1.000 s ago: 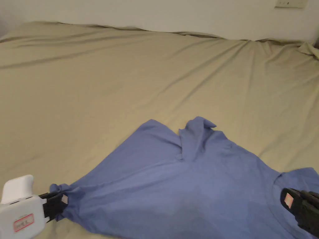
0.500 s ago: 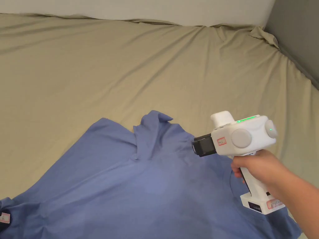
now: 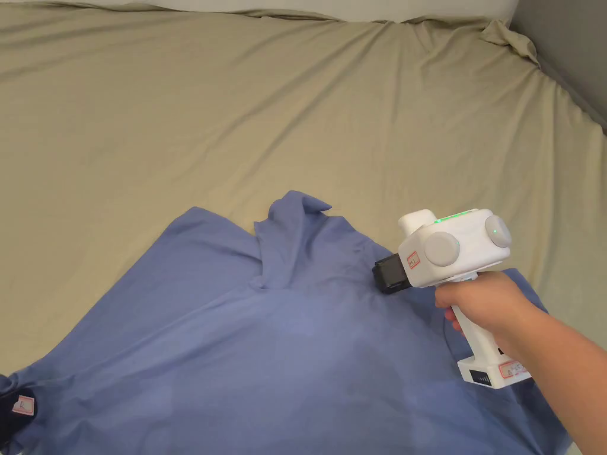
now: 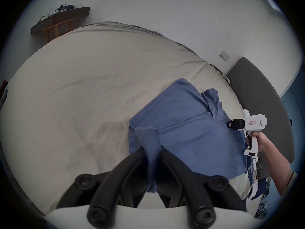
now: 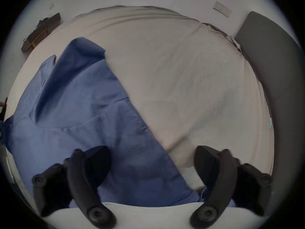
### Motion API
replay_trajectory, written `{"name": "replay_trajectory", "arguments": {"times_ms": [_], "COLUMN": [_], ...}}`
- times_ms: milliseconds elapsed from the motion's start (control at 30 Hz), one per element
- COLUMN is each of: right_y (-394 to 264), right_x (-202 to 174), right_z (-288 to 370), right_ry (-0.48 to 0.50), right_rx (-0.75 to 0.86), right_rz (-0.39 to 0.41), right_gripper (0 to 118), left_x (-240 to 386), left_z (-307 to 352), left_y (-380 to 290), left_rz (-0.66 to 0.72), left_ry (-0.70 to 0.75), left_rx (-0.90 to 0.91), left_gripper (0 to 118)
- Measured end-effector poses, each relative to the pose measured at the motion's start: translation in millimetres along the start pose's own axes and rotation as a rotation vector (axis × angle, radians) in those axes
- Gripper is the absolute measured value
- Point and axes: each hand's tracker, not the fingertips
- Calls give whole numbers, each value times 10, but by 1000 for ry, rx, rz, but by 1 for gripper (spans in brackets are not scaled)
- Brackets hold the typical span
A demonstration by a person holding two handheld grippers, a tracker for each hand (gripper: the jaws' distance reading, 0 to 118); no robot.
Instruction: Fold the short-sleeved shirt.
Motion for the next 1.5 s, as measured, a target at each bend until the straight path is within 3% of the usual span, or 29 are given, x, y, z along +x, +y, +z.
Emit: {"name": "replay_trajectory", "arguments": {"times_ms": [100,233,333,500,600,700,833,900,1033,1200,1267,1433,1500], "right_y": [2,-106,-200,-351,-516,-661,-794,-835,-860,-784,-702,-273,-31], "right_x": [-109,-431,-470,-165,-29,23,151,227,252,285,325,620,725], "right_z": [127,322,564,1426,2137,2841,3578,3877,4331,4908,5089,5316,5361], "right_ry": [63,-48,4,173,225,140,57,-24,-234,-258,-302,-339,-310], "right_rx": [18,98,183,430,604,718,832,894,989,1098,1125,1134,1097], "right_rz": [37,213,172,-84,-108,-65,-77,-95,-50,1,-27,-112,-165], "right_gripper": [39,7,7,7,7,7,7,7,7,7,7,7,7], "left_x": [13,-8,-35,-89,-155,-175,-94,-3,316,853,1001,1264,1324], "left_z": [-2,10,65,209,290,389,532,661,985,1687,1956,2371,2402], "left_y": [-17,-35,-44,-32,13,88,358,563,1040,1717,1986,2658,2891], "left_rz": [0,13,37,76,169,230,270,311,289,191,164,-9,-15], "left_ry": [0,-4,-24,-71,-158,-194,-219,-272,-300,-466,-490,-281,-229], "left_rx": [-6,-5,16,81,141,211,300,371,508,671,695,750,735], "left_gripper": [7,7,7,7,7,7,7,7,7,7,7,7,7]}}
